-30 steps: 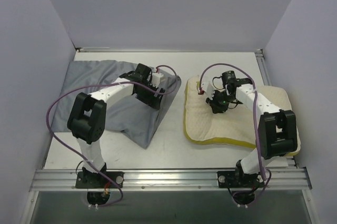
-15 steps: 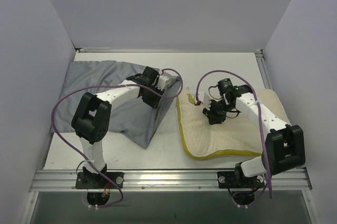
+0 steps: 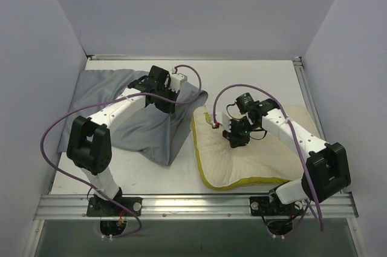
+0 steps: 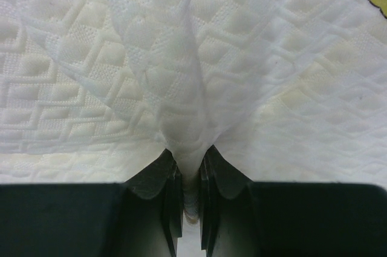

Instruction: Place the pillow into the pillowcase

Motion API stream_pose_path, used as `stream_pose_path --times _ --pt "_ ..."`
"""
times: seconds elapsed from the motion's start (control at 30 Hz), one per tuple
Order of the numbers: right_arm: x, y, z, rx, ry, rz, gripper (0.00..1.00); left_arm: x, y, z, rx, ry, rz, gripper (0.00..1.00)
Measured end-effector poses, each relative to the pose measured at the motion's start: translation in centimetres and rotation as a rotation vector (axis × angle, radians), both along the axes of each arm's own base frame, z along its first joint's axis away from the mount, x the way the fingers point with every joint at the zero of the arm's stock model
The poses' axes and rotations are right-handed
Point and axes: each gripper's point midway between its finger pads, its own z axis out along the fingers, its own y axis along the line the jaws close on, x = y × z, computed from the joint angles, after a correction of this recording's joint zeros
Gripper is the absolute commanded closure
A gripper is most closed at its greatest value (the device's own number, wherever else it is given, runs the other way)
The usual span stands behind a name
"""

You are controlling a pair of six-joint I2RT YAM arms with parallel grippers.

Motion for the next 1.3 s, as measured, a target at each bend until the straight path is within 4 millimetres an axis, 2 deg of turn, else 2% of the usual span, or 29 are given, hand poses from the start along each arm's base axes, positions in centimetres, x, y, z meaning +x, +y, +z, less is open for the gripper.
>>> stream_pose_path --times 0.1,0.27,0.47,0.57,0.7,0.87,0.97,1.13,1.2,1.3 --pt "-0.2 1.0 0.5 0.004 -0.010 0.029 1.00 -0.4 -0.2 1.4 -0.024 -0.021 -0.016 0.96" --pt "-0.1 2.7 1.1 0.009 -0.019 0.073 1.00 -0.7 -0.2 2.0 -0.031 -0.026 -0.031 0.98" --pt "-0.7 3.5 0.3 -0.018 0.003 0.115 1.00 -1.0 0.0 3.0 -0.048 -0.034 -0.035 1.00" --pt "-1.1 4.6 -0.2 -0.033 0.016 0.156 1.00 -1.1 -0.1 4.1 -0.068 -0.051 -0.041 1.00" --pt "-0.5 6.1 -0.8 -0.048 0.039 0.185 1.00 -1.3 -0.3 5.5 -0.097 -0.077 -0.060 1.00" --pt "2.5 7.8 -0.7 -0.044 0.036 0.143 1.00 -2.1 -0.5 6.5 -0.122 -0.091 -0.101 1.00" --pt "5.3 8.7 0.5 -0.016 0.005 0.081 1.00 -3.3 -0.3 6.4 -0.124 -0.081 -0.133 1.00" --pt "10.6 8.9 2.2 0.025 -0.042 -0.050 1.00 -5.8 0.1 5.8 -0.129 -0.038 -0.198 0.98" --pt "12.0 9.0 1.8 0.029 -0.042 -0.092 1.00 -6.4 -0.1 5.8 -0.134 -0.028 -0.222 0.96" --pt "13.3 8.9 -0.3 -0.009 -0.038 -0.160 1.00 -7.1 -0.2 5.7 -0.139 -0.012 -0.254 0.96"
